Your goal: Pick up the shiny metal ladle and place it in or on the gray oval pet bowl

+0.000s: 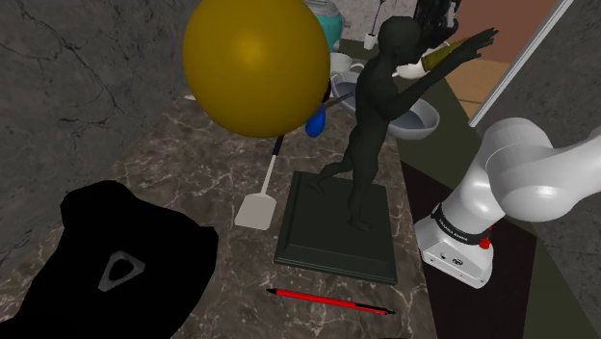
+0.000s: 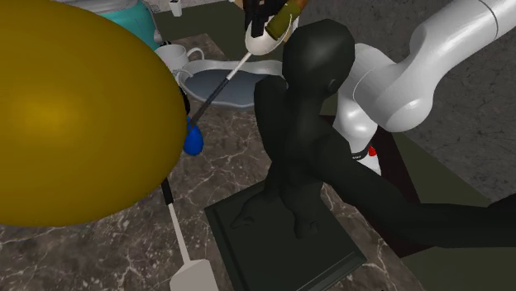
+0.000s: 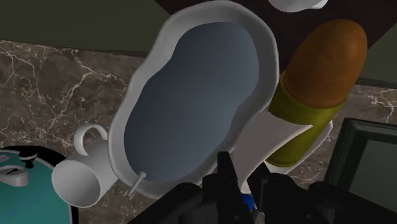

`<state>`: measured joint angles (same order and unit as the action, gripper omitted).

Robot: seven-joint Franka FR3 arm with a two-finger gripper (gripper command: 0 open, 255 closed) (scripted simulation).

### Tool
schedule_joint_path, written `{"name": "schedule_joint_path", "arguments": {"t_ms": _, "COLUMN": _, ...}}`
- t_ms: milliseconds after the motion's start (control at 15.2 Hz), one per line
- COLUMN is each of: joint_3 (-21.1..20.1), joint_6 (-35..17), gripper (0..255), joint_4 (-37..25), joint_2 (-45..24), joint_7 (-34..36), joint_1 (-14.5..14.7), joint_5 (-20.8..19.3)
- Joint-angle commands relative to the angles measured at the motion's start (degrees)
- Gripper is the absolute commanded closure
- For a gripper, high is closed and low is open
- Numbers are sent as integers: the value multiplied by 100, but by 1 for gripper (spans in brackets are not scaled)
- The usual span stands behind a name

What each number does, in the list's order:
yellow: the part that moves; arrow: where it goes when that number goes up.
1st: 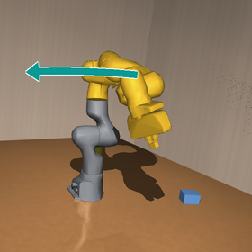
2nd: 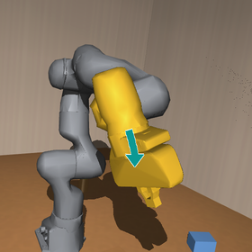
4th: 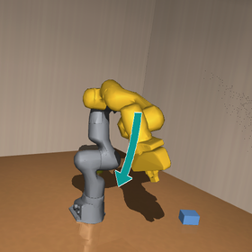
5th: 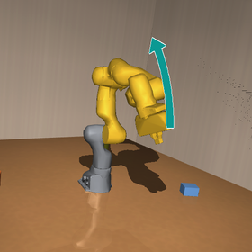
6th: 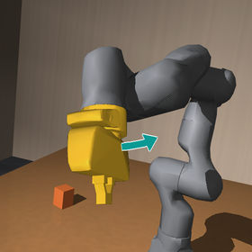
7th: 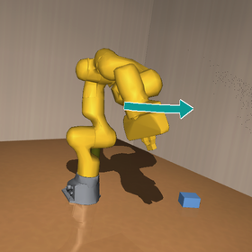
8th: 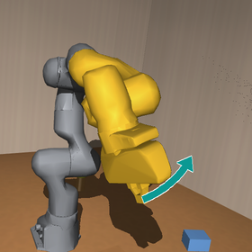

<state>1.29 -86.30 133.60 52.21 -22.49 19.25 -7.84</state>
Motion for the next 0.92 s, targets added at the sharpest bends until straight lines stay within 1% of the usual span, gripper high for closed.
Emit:
{"name": "schedule_joint_path", "arguments": {"t_ms": 0, "joint_3": 275, "joint_6": 91, "gripper": 255, "joint_4": 1, "joint_2": 133, "joint_7": -290, "joint_1": -79, "joint_5": -207}}
{"name": "schedule_joint_path", "arguments": {"t_ms": 396, "joint_3": 1029, "joint_6": 259, "gripper": 255, "joint_4": -111, "joint_2": 339, "joint_7": -1077, "joint_1": -279, "joint_5": -779}}
{"name": "schedule_joint_path", "arguments": {"t_ms": 858, "joint_3": 1105, "joint_6": -156, "gripper": 255, "joint_4": 564, "joint_2": 595, "joint_7": -1015, "joint_1": -320, "joint_5": -858}}
